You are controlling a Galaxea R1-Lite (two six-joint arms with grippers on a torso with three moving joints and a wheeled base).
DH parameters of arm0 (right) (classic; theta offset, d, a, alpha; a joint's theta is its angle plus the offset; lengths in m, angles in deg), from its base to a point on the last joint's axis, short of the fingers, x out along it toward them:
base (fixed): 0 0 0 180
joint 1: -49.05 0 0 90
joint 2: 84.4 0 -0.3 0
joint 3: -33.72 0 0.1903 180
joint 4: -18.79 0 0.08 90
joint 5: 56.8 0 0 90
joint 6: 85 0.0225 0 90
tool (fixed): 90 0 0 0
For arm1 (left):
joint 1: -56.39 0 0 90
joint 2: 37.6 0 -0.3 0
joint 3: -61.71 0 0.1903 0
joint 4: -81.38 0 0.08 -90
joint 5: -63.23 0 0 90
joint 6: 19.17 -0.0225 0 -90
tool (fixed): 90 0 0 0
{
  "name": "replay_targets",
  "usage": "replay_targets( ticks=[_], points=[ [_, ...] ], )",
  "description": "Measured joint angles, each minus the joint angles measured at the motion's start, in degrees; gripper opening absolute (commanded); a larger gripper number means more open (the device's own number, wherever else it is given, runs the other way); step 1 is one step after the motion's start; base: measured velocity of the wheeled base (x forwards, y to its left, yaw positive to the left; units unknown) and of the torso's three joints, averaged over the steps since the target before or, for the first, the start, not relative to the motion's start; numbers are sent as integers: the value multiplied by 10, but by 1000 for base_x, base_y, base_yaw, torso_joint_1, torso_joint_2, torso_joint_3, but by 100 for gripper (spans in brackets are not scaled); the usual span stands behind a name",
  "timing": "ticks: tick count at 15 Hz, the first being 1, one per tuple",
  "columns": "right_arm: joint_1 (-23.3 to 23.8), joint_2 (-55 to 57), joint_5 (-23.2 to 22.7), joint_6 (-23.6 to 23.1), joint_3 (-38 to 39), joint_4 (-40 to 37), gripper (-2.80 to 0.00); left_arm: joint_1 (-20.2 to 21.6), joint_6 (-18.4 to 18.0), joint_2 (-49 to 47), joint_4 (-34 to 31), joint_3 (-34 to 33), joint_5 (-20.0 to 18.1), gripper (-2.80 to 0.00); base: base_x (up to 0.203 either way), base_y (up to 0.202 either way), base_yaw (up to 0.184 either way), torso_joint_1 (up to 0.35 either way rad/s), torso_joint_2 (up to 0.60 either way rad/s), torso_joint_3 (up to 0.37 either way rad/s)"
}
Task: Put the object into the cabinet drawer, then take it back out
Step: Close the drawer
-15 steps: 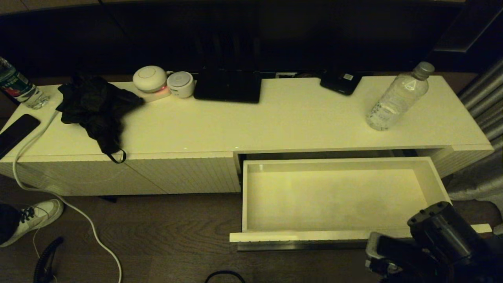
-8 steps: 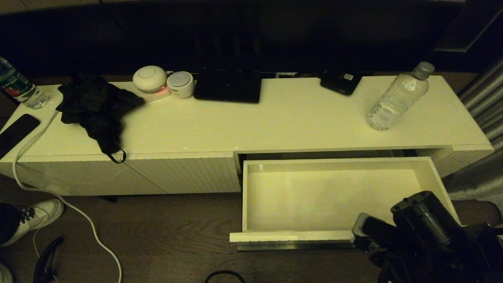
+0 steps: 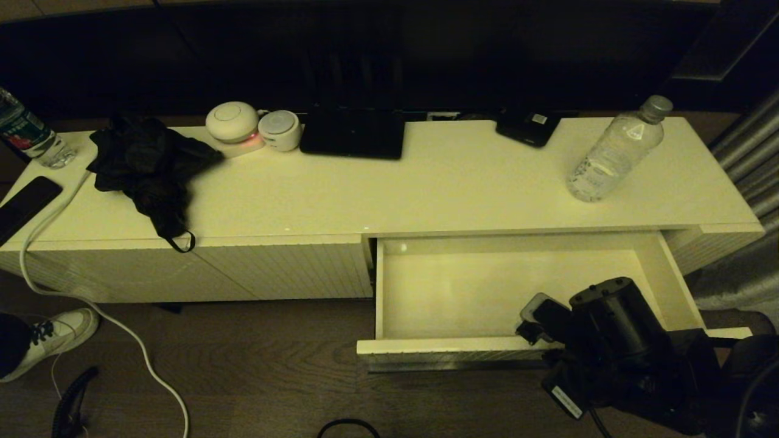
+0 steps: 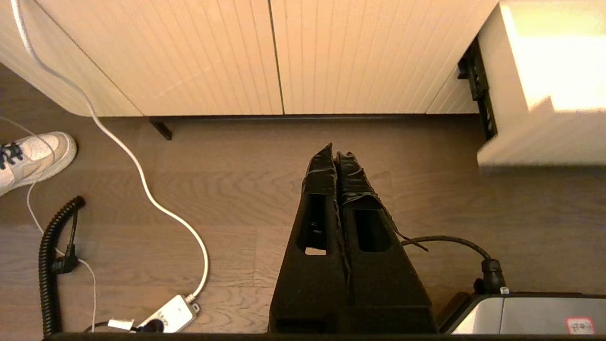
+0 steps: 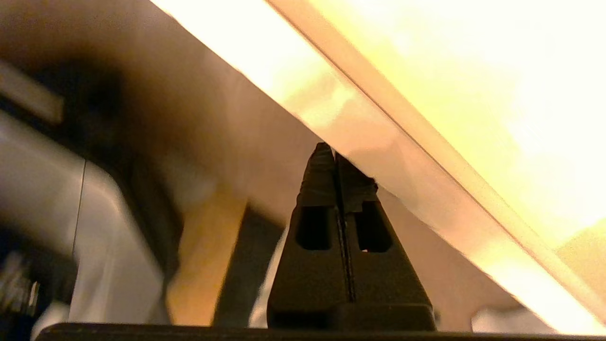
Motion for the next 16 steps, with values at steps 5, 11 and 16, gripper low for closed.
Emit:
replay_targets(
  ticks=[5,11,16],
  points=[
    [-1,29,23,0,1,93,-280,0,0,0,0,0,0,-280,0,0,0,0,0,0],
    [-1,69,61,-4,-17,185,-280,0,0,0,0,0,0,-280,0,0,0,0,0,0],
    [0,103,66,-4,-47,229,-280,0,0,0,0,0,0,-280,0,0,0,0,0,0]
  ],
)
